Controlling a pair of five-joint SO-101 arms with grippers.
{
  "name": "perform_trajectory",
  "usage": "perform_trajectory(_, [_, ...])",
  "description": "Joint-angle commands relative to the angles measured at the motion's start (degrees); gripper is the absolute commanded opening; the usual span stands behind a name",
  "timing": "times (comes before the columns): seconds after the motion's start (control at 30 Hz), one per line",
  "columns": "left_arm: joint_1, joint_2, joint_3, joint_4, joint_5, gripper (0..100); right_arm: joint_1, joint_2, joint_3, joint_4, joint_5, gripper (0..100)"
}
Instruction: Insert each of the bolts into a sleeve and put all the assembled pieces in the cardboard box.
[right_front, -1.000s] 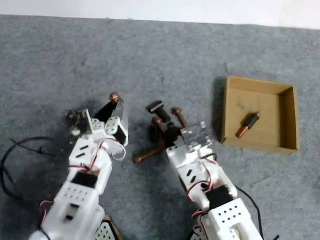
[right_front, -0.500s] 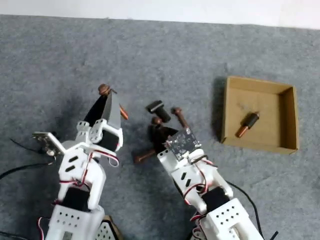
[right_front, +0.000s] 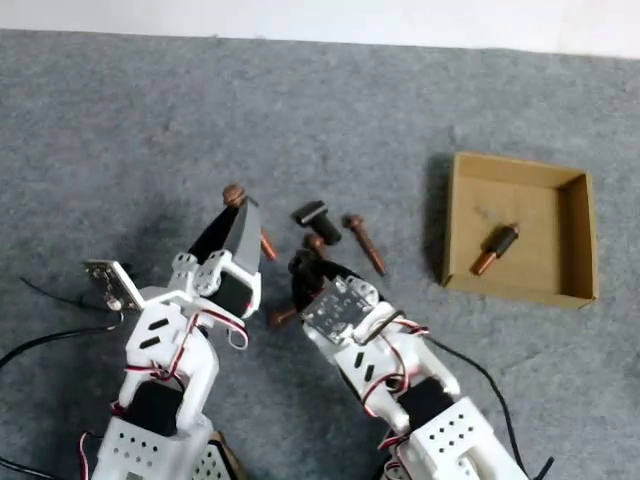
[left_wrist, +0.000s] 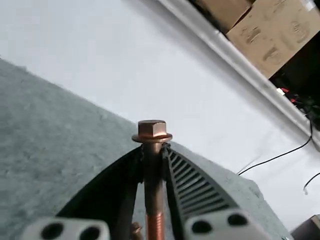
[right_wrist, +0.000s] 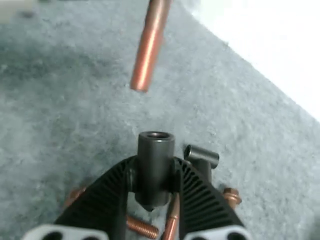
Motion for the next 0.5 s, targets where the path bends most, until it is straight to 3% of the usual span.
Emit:
perform_trajectory(0.0, [1.45,-1.01,1.19,-0.09,0.26,1,-0.84,-1.36,1.80,-6.81,2.02,0.5])
perform_trajectory(0.27, [1.36,-1.01,1.19,0.00,0.44,1,-1.80,-1.36,5.41,-15.16,2.55,0.5])
perform_trajectory(0.47, [1.36,-1.01,1.19,0.00,0.44,1,-4.44,-1.36,7.25,-15.87,9.32,0.5])
